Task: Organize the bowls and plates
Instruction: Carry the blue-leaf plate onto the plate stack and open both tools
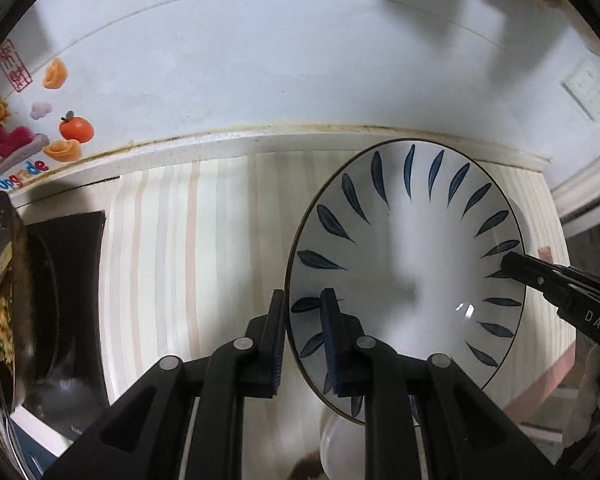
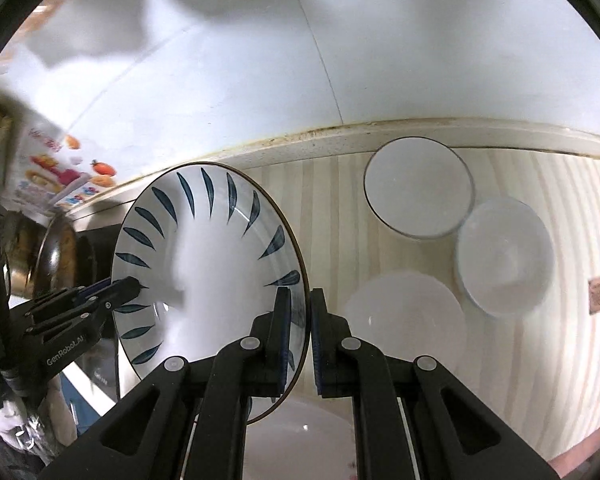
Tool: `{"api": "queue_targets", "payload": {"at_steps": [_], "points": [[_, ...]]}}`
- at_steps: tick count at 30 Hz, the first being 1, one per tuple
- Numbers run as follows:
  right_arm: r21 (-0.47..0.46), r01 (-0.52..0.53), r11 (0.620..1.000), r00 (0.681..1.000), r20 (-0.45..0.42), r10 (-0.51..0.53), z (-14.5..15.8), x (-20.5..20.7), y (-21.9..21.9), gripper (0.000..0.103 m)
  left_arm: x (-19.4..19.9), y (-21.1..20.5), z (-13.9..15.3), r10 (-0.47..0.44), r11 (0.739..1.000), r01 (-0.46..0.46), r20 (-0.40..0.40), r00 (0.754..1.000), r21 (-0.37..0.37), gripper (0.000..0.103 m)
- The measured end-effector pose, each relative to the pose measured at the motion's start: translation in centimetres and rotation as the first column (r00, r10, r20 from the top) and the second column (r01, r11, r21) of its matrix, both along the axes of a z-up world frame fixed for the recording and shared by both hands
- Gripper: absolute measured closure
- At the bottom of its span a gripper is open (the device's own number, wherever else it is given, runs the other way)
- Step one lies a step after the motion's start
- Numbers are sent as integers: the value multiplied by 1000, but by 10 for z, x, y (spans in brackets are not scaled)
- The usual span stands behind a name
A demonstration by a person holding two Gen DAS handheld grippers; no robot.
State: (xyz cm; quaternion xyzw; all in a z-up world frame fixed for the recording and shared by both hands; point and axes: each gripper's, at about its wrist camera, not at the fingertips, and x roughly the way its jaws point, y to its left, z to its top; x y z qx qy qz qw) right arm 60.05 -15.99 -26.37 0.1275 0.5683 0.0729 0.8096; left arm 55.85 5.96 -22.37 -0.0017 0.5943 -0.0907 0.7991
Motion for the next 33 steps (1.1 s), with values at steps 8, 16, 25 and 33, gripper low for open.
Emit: {"api": "queue_targets", "payload": {"at_steps": [8,16,25,33], "points": [[29,2,1000,1000,12,-2,26,-77,-19,92,-58,-17,1,-25,1000,25,-6,1000,10,88],[30,-22,999,999,-41,23,0,-134,-30,92,-104,-23,-28,-26,999,27,-67,997,18,88],[41,-22,999,990,-137,27,-60,-170,-40,92,-133,-39,-72,-34,998,42,-158,987,53,88],[40,-37,999,980,-192,44,-99,-182,-44,92,-133,-44,-102,-36,995,54,-209,977,84,88]]}}
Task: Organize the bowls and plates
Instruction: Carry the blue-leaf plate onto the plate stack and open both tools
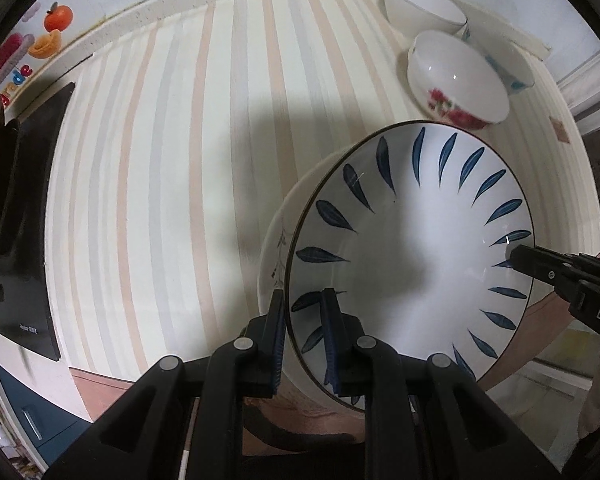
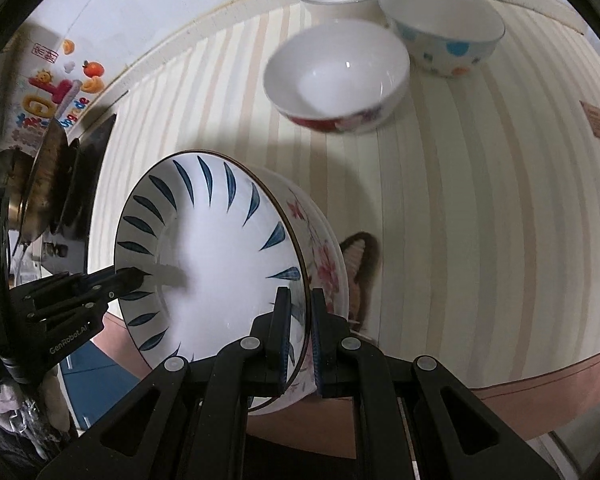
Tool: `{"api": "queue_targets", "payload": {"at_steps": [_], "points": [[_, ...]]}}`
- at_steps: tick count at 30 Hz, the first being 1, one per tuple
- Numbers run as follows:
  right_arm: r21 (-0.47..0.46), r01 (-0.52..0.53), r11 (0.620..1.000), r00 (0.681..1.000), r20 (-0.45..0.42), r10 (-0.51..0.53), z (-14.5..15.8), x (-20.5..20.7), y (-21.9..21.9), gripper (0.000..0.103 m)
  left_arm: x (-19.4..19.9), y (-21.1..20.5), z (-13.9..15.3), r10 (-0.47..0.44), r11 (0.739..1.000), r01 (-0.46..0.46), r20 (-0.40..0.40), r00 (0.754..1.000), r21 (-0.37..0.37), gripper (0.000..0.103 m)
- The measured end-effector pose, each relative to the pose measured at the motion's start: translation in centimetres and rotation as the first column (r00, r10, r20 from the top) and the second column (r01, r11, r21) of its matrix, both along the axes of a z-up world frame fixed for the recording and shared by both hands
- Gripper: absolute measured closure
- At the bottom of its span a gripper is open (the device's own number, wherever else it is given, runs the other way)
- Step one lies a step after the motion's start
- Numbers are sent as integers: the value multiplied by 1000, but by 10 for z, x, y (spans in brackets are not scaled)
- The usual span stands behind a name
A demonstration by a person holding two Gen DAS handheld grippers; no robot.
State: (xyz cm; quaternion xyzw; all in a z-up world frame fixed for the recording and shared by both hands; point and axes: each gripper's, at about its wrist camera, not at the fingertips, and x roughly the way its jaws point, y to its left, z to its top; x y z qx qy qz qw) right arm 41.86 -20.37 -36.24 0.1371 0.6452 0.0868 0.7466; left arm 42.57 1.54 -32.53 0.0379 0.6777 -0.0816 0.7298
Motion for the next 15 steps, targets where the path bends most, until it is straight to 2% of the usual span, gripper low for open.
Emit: {"api": "queue_targets", "payload": {"at_steps": [15], "points": [[12,-1,1000,999,-35,2,-22,4,-3,92,12,-20,-22,19,999,-18,-19,1000,38,87]]}}
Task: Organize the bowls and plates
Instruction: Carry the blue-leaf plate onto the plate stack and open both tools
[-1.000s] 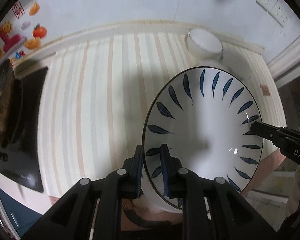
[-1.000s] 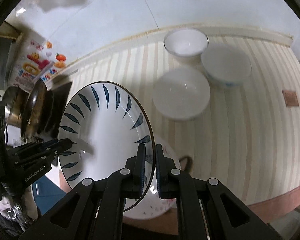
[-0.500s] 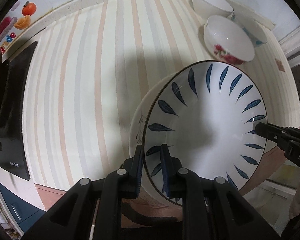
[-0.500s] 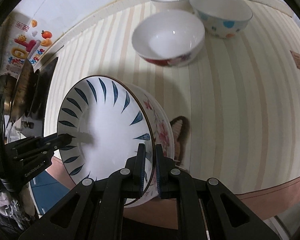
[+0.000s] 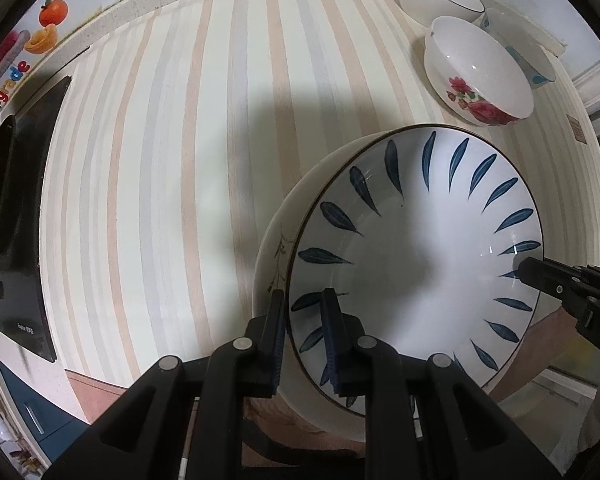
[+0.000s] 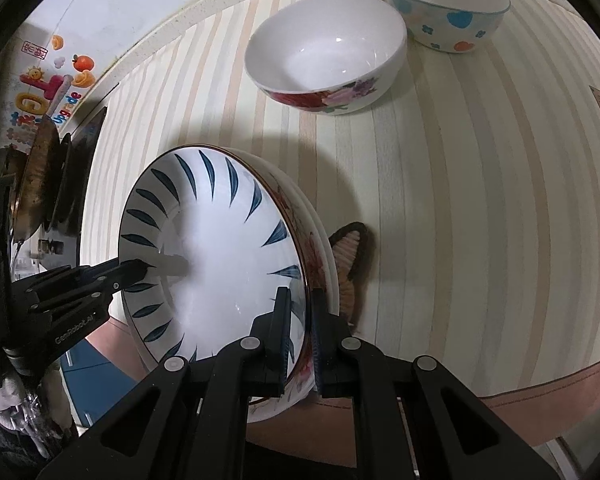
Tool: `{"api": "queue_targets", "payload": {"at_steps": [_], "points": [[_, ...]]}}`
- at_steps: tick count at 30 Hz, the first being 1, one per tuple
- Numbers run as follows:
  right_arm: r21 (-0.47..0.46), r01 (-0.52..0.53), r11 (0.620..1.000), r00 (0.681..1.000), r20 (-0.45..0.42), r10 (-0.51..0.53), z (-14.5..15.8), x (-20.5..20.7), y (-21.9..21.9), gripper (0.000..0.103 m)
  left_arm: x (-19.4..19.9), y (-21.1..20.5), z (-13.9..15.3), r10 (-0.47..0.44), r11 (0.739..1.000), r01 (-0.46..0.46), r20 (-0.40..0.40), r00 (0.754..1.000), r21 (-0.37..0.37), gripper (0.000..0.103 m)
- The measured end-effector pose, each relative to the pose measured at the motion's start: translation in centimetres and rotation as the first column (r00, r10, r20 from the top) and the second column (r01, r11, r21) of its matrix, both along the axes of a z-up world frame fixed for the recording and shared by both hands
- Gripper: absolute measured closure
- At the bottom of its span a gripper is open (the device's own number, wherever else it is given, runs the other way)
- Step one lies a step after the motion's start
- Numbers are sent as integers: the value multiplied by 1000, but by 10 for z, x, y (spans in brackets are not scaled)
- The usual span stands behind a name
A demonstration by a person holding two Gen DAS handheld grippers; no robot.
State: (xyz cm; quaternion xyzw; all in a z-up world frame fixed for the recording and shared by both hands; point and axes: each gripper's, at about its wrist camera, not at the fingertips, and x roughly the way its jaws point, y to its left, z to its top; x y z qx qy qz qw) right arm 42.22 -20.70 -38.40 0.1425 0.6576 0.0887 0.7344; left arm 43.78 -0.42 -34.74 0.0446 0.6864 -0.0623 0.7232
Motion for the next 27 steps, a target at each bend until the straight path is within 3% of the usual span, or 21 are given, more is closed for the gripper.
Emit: {"api": "queue_targets", "payload": {"at_steps": [17,27], "points": [[23,-13,1000,1000,-2,13,-2,-3,-2,90,-9,1,-15,35,999,-35,18,999,8,85],[-32,-27,999,1000,2,27,5,-3,6,89,-20,19,-10,73,997,-73,48,996,8,85]]}}
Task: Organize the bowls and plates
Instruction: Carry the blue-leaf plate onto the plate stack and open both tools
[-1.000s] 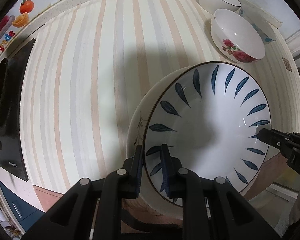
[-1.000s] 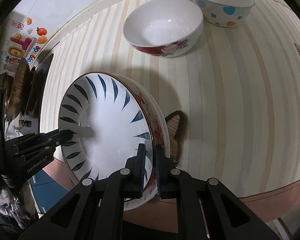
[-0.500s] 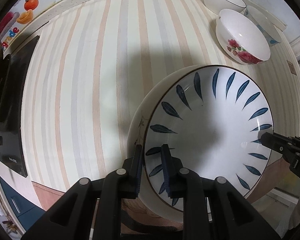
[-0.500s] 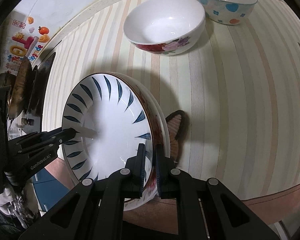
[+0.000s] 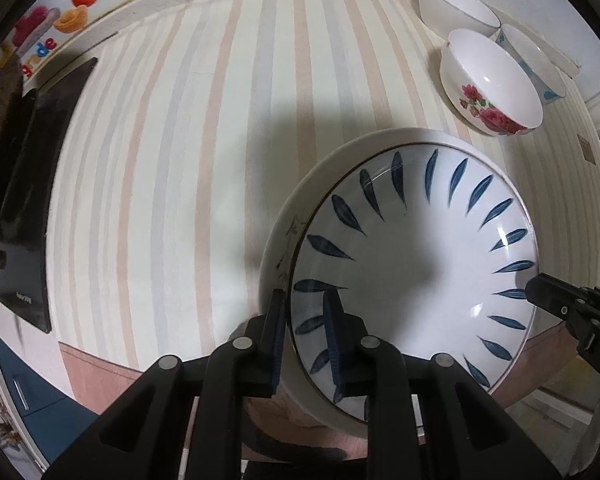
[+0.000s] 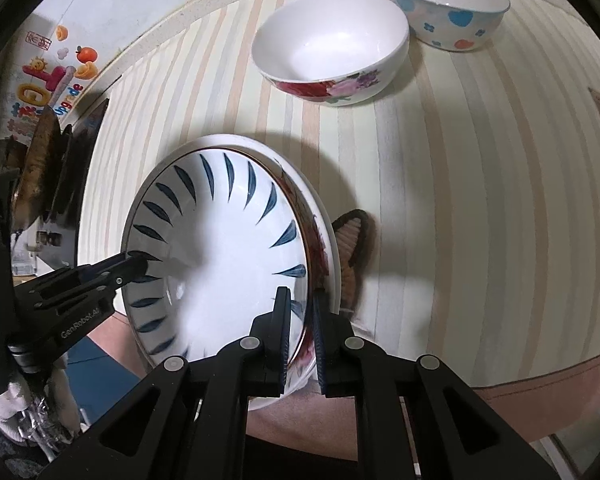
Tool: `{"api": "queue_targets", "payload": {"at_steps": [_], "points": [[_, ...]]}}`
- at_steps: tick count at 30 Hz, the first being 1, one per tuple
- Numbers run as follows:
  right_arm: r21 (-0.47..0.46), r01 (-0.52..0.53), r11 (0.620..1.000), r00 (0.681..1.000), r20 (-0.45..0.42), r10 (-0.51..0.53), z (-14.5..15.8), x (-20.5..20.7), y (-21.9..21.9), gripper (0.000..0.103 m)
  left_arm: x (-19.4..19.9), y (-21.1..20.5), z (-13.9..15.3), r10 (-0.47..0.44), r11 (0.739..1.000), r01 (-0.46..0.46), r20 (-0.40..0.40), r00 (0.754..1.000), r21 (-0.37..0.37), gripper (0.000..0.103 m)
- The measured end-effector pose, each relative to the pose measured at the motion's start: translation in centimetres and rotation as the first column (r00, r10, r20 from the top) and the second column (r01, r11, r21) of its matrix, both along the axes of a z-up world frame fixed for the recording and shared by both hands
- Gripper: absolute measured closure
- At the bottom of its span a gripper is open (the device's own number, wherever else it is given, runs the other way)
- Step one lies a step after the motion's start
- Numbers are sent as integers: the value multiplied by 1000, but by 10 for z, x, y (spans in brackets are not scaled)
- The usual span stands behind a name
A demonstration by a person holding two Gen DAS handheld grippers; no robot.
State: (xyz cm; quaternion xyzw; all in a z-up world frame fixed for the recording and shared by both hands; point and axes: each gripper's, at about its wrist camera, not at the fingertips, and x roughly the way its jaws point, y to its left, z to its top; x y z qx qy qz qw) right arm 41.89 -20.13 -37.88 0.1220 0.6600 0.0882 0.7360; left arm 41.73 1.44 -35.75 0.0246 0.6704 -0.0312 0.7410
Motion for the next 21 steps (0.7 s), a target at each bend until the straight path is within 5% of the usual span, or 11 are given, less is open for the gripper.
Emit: {"api": "queue_targets", "payload": {"at_steps": [8,21], "points": [[-45,-14,999,997,76,17,36,-21,17,89,-34,1,49,-13,999,17,110,994,-30,85],[-109,4,994,963,270,26,138,-116,48,89,-120,1,155,-38,998,50,318,947,-29,85]]}}
